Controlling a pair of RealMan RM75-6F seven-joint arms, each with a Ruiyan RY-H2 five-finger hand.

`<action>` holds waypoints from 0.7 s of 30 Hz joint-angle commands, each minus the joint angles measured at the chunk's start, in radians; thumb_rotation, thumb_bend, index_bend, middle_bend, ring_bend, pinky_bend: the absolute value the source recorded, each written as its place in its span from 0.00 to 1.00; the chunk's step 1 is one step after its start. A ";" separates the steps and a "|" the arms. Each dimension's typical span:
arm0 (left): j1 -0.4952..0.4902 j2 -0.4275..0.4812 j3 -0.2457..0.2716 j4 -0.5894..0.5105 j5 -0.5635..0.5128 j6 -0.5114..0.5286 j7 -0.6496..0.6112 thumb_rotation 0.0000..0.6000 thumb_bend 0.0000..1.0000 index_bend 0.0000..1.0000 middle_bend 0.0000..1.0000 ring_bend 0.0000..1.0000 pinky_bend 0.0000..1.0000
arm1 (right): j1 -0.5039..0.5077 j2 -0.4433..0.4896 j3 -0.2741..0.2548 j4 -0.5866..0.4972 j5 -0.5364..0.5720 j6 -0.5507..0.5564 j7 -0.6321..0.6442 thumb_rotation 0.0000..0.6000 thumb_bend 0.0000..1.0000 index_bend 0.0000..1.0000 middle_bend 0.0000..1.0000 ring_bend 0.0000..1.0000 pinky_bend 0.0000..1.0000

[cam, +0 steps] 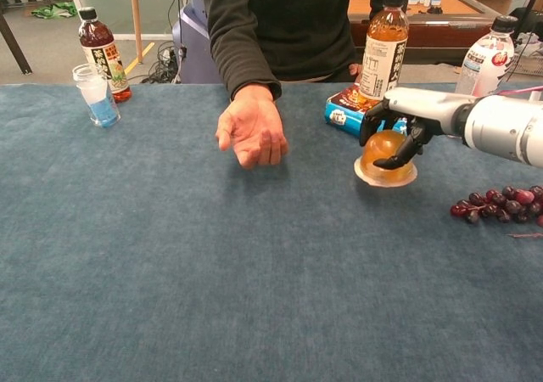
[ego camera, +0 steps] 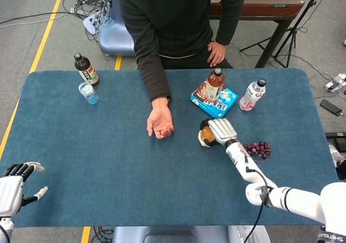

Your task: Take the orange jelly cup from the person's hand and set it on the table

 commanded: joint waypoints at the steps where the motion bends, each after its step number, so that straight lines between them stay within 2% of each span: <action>1: 0.001 0.001 0.001 0.001 -0.002 -0.002 0.000 1.00 0.17 0.40 0.34 0.29 0.22 | 0.000 -0.008 -0.001 0.012 0.001 -0.010 0.002 1.00 0.44 0.51 0.33 0.23 0.55; 5: 0.002 -0.001 0.002 0.004 -0.002 -0.002 -0.002 1.00 0.17 0.40 0.34 0.29 0.22 | -0.005 0.005 -0.003 0.001 0.003 -0.014 -0.007 1.00 0.42 0.33 0.24 0.15 0.46; 8: 0.001 -0.002 0.001 0.006 -0.003 -0.004 -0.002 1.00 0.17 0.40 0.34 0.29 0.22 | -0.011 0.026 -0.003 -0.027 -0.009 0.007 -0.024 1.00 0.41 0.22 0.19 0.11 0.40; 11: 0.000 -0.003 0.000 0.007 -0.003 -0.003 -0.003 1.00 0.17 0.40 0.34 0.29 0.22 | -0.026 0.060 0.002 -0.077 -0.034 0.041 -0.023 1.00 0.41 0.19 0.18 0.10 0.38; 16: -0.001 -0.001 -0.005 0.011 -0.011 -0.005 -0.006 1.00 0.17 0.40 0.34 0.29 0.22 | -0.081 0.171 0.003 -0.225 -0.085 0.131 -0.021 1.00 0.41 0.19 0.18 0.10 0.37; 21: -0.006 -0.002 -0.008 0.014 -0.014 -0.012 -0.006 1.00 0.17 0.40 0.34 0.29 0.22 | -0.169 0.290 -0.027 -0.376 -0.139 0.254 -0.044 1.00 0.41 0.19 0.19 0.10 0.37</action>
